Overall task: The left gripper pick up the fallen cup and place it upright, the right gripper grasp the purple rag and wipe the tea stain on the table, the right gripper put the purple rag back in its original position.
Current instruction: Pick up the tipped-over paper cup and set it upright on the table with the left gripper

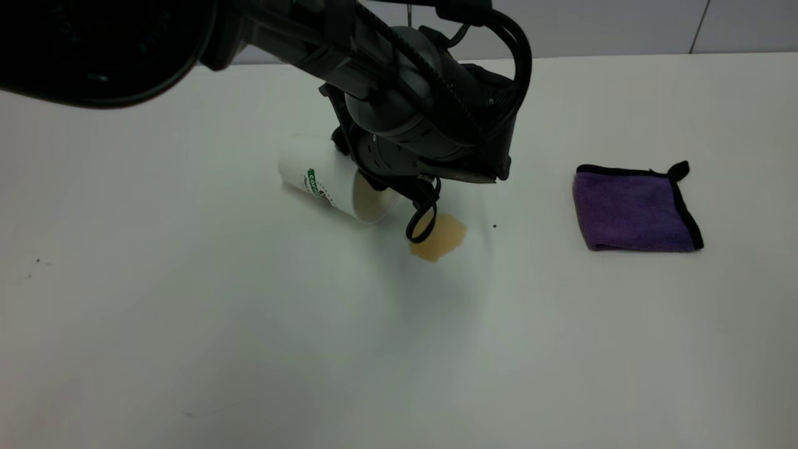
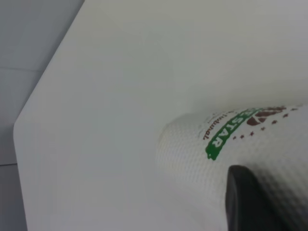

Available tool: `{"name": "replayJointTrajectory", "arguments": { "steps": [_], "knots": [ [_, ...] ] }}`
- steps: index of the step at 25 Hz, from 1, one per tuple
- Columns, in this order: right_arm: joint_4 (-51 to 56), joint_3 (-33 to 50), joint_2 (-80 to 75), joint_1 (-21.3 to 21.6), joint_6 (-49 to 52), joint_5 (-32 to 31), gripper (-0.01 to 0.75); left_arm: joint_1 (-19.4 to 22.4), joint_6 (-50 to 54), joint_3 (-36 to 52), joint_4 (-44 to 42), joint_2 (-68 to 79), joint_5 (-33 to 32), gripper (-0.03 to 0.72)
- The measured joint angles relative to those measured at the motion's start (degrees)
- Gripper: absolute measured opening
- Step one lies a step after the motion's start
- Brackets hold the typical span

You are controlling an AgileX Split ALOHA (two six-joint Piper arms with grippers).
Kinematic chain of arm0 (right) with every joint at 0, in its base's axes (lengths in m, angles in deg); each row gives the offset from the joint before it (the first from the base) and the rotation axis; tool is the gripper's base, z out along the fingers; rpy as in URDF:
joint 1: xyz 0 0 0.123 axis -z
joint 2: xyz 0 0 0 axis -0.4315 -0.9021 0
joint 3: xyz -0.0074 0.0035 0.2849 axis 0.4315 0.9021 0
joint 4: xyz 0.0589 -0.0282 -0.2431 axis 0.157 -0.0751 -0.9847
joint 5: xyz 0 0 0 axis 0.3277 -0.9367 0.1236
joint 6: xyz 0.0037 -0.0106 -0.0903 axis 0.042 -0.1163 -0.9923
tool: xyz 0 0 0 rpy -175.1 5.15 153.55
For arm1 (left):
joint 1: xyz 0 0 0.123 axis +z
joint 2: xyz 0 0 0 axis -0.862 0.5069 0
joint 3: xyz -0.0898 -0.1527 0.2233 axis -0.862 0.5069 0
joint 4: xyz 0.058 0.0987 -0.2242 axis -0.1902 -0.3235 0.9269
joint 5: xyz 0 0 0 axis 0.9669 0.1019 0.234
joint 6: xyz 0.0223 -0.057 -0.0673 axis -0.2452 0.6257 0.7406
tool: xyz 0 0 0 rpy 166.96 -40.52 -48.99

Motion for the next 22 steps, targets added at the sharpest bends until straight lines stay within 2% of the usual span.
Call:
{"name": "replayJointTrajectory", "arguments": {
  "steps": [4, 6, 10, 14, 22],
  "knots": [
    [0.0, 0.0, 0.0, 0.0, 0.0, 0.0, 0.48, 0.0, 0.5, -0.1, -2.0, 0.0, -3.0, 0.011],
    [0.0, 0.0, 0.0, 0.0, 0.0, 0.0, 0.48, 0.0, 0.0, -0.1, -2.4, -0.1, -4.2, -0.017],
    [0.0, 0.0, 0.0, 0.0, 0.0, 0.0, 0.48, 0.3, -4.8, -0.1, -2.1, -1.2, -6.4, -0.026],
    [0.0, 0.0, 0.0, 0.0, 0.0, 0.0, 0.48, 2.2, -8.8, -0.1, 0.7, -5.3, -7.1, -0.026],
    [0.0, 0.0, 0.0, 0.0, 0.0, 0.0, 0.48, 10.7, -28.4, -0.1, 21.0, -17.0, -1.7, -0.026]
  ]
}}
